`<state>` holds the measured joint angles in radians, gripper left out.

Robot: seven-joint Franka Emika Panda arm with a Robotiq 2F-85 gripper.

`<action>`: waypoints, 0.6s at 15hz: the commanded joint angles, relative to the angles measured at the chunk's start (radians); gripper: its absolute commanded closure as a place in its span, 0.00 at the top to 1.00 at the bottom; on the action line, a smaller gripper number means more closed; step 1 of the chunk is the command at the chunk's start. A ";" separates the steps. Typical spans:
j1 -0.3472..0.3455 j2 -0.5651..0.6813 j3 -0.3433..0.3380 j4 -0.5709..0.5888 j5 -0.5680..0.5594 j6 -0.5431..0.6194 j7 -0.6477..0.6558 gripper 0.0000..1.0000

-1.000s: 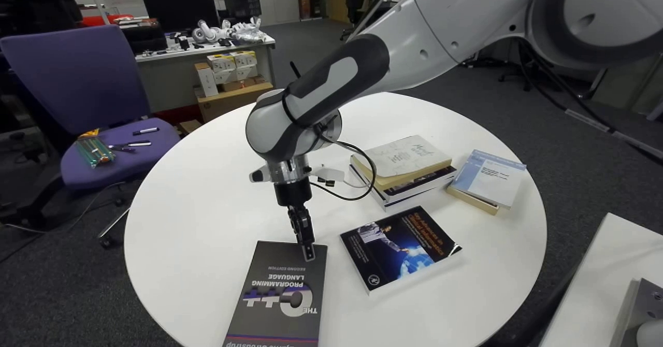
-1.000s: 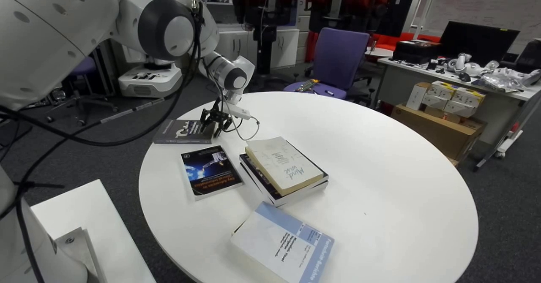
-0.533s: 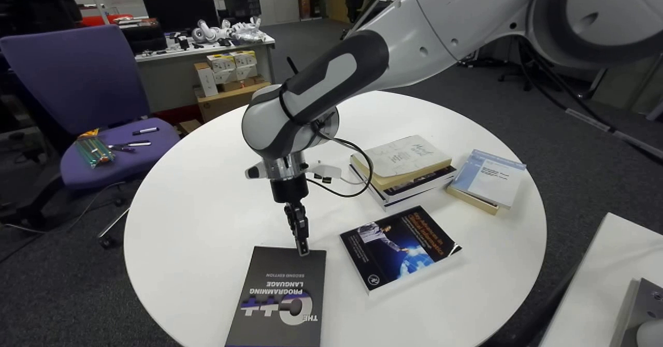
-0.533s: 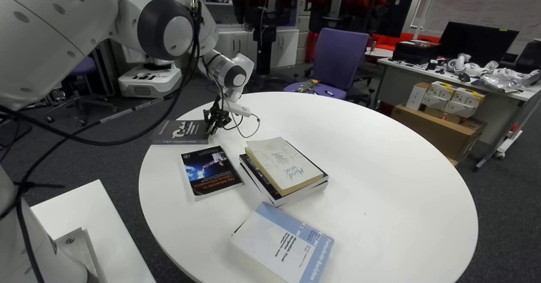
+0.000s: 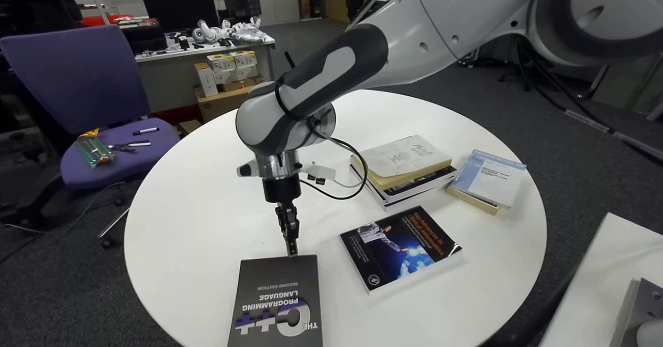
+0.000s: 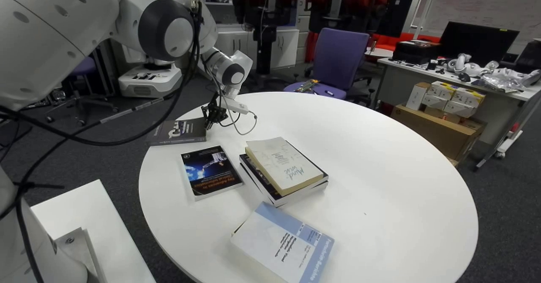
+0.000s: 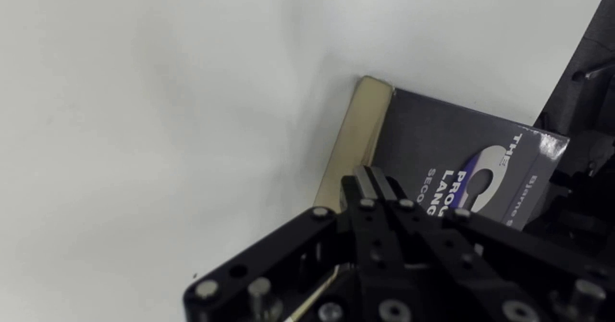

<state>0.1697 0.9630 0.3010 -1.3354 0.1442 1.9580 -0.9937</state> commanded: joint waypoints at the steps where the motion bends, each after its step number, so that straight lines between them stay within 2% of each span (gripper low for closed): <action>1: -0.028 -0.004 0.037 -0.001 0.029 0.014 -0.022 0.00; 7: -0.040 -0.004 0.045 0.003 0.039 0.009 -0.024 0.00; 8: -0.038 -0.002 0.043 0.006 0.037 0.004 -0.024 0.26; 9: -0.038 0.001 0.043 0.009 0.040 0.001 -0.023 0.28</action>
<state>0.1531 0.9630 0.3225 -1.3354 0.1634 1.9713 -0.9959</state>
